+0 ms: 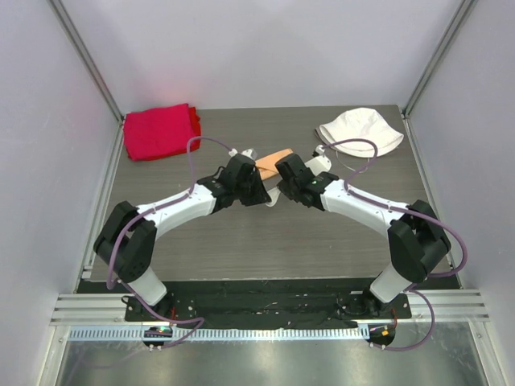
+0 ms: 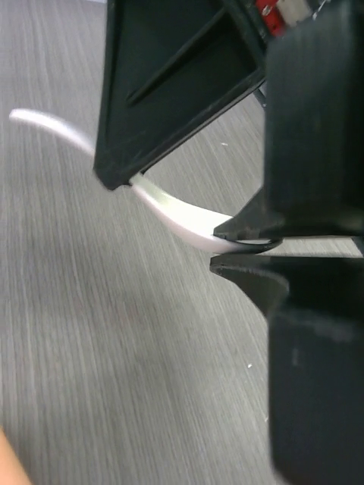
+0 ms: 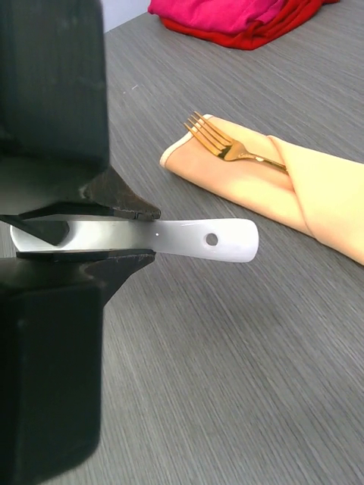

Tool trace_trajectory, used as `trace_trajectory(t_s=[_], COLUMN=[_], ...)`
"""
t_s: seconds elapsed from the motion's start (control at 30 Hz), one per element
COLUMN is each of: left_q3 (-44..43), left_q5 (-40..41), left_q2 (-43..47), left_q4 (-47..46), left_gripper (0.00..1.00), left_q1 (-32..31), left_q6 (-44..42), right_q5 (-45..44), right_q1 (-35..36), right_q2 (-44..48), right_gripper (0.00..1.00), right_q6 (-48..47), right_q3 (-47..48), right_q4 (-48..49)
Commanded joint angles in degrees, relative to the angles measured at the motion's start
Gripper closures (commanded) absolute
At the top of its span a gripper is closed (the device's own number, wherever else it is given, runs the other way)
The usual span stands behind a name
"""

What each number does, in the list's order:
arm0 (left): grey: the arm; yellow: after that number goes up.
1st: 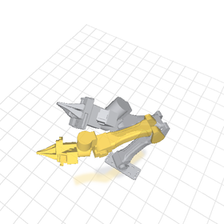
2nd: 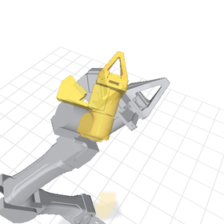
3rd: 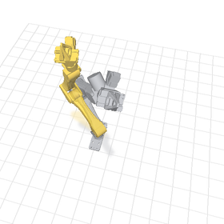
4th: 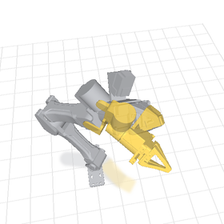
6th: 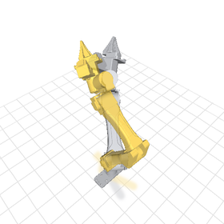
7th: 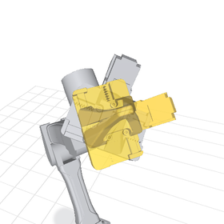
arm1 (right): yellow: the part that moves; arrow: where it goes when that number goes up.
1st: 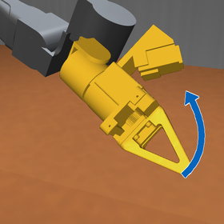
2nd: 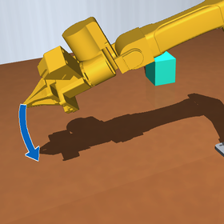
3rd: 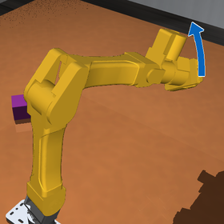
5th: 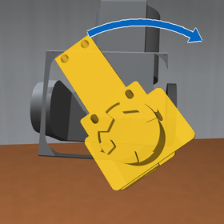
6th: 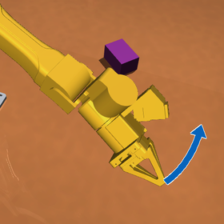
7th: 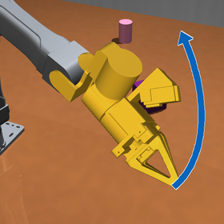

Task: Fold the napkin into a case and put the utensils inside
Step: Pass from the right arm to the left, then insert the spoon into the folded napkin.

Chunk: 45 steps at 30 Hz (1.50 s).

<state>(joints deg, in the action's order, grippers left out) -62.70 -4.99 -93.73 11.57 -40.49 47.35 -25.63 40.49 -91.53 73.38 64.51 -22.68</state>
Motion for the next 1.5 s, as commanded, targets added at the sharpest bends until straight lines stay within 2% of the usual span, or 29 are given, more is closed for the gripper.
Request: trace_trajectory(t_s=[0.0, 0.03, 0.07, 0.1, 0.13, 0.17, 0.2, 0.27, 0.3, 0.43, 0.47, 0.53, 0.57, 0.67, 0.7, 0.97, 1.23, 1.47], left_q3=[-3.04, -3.65, -4.27, -5.23, -8.72, -10.5, -12.08, -17.69, -19.72, -24.57, -26.23, -30.63, -32.64, -35.73, -37.31, -39.35, -38.73, -42.77], left_q5=[2.27, 0.79, -4.53, -6.76, -9.13, -15.25, -17.14, -20.3, -21.1, -25.58, -25.94, -25.42, -25.33, -25.15, -25.15, -24.28, -24.27, -23.13], left_q2=[0.57, 0.48, -0.3, -1.09, -2.41, -5.03, -6.53, -10.91, -12.34, -17.87, -19.02, -22.1, -22.8, -25.53, -26.06, -28.17, -28.79, -31.33], left_q4=[3.09, 4.84, 5.73, 7.13, 12.28, 13.99, 16.18, 23.1, 25.14, 28.84, 29.99, 32.81, 33.68, 35.18, 36.23, 40.02, 41.16, 43.36], left_gripper=[1.0, 1.0, 1.0, 1.0, 1.0, 1.0, 1.0, 1.0, 1.0, 1.0, 1.0, 1.0, 1.0, 1.0, 1.0, 1.0, 1.0, 1.0], left_q1=[0.58, 2.76, 4.18, 5.76, 8.82, 10.15, 11.3, 14.11, 14.91, 19.65, 20.18, 20.89, 20.98, 21.59, 21.68, 21.86, 22.03, 23.0], left_q6=[-3.05, -3.23, -3.32, -3.75, -4.46, -5.59, -8.48, -11.56, -12.89, -15.62, -16.06, -17.12, -17.38, -17.47, -17.47, -18.35, -19.23, -19.84], right_q5=[-2.32, -3.02, -2.15, -1.45, -0.57, 1.18, 5.2, 8.64, 15.36, 24.39, 24.92, 30.96, 31.86, 34.68, 35.55, 36.08, 32.84, 31.34], right_q1=[0.21, 0.2, -0.58, -1.72, -2.6, -3.57, -6.01, -8.92, -12.16, -18.68, -19.48, -21.23, -21.59, -21.77, -21.77, -21.68, -21.77, -21.77], right_q2=[1.0, 1.0, 0.56, 0.04, -0.14, -0.49, -0.93, -1.98, -3.73, -9.18, -10.59, -15.59, -17.35, -22.63, -23.43, -27.65, -26.07, -27.39], right_gripper=[0.63, 0.48, 0.4, 0.36, 0.26, 0.24, 0.24, 0.23, 0.23, 0.33, 0.45, 0.57, 0.78, 0.96, 0.99, 0.99, 0.99, 0.99], right_q6=[-3.67, -5.78, -9.19, -17.93, -21.84, -27.19, -34.38, -40.13, -42.77, -53.06, -54.47, -56.24, -57.46, -58.7, -58.53, -57.48, -56.16, -56.68], right_q3=[3.86, 3.96, 4.13, 5.96, 6.59, 6.68, 6.85, 7.64, 8.78, 13.43, 14.67, 18.62, 21.85, 25.04, 25.48, 25.93, 20.22, 20.13], right_q4=[2.02, 2.2, 4.9, 4.84, 4.83, 8.05, 9.57, 12.02, 13.0, 14.5, 14.07, 13.28, 11.62, 10.81, 10.9, 13.27, 16.69, 16.52])
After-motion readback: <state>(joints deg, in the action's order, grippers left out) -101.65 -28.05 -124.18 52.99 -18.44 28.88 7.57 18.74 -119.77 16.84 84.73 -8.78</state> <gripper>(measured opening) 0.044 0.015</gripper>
